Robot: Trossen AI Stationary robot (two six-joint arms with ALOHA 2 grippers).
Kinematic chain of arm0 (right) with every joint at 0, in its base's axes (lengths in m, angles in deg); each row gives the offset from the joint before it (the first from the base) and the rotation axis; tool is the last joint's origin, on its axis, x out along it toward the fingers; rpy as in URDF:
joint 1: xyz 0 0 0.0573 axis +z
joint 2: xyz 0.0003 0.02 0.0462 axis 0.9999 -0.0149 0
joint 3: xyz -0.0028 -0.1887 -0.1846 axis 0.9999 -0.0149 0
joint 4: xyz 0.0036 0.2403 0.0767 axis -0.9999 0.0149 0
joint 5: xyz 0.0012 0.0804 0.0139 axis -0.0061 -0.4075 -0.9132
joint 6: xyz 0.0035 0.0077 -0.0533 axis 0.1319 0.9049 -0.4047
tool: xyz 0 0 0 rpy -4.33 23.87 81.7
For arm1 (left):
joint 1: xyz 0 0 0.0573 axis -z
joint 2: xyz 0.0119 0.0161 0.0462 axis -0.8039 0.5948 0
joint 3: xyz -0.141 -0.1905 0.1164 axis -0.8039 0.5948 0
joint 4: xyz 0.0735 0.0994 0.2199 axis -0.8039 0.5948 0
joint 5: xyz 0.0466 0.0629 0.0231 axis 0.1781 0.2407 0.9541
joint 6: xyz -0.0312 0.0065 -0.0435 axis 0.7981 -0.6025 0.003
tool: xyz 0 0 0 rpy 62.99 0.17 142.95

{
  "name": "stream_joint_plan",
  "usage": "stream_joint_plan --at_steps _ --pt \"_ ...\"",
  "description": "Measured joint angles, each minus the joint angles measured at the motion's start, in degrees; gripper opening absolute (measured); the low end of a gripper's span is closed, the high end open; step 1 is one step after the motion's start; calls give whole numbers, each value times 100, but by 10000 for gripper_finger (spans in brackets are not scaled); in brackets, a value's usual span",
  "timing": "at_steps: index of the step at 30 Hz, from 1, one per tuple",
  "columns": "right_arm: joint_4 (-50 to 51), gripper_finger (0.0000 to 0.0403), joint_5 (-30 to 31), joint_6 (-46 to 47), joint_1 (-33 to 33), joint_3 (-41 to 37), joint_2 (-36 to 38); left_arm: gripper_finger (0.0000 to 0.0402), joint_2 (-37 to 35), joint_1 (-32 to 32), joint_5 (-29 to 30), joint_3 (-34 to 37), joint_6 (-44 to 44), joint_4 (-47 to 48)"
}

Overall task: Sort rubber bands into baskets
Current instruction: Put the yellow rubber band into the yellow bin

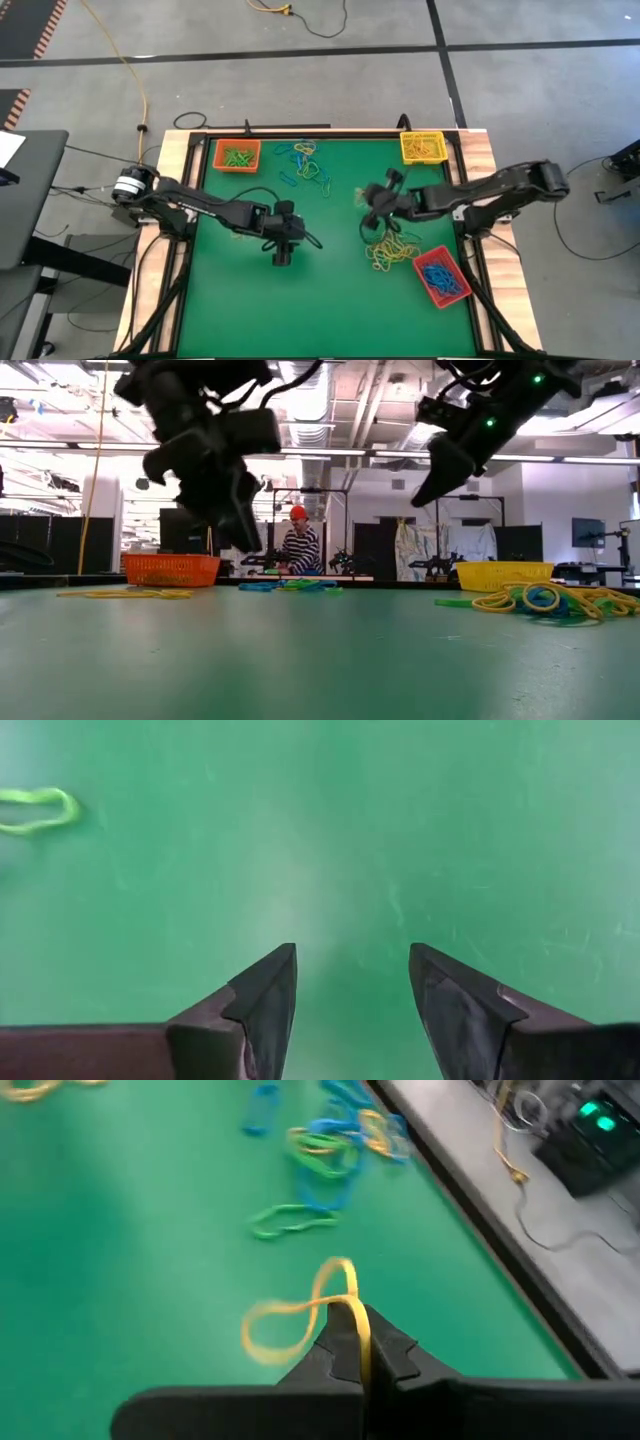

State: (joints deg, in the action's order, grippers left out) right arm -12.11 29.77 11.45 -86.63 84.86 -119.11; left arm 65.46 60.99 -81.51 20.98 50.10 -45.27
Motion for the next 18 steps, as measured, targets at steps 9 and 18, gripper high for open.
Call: stream_joint_plan --at_steps 9,18 --pt "1100 12 -72 -8 -1196 0 1029 185 2 206 -6 845 366 -1458" --pt "1700 13 -523 -175 -2726 0 1462 185 2 643 -5 1017 408 -2651"
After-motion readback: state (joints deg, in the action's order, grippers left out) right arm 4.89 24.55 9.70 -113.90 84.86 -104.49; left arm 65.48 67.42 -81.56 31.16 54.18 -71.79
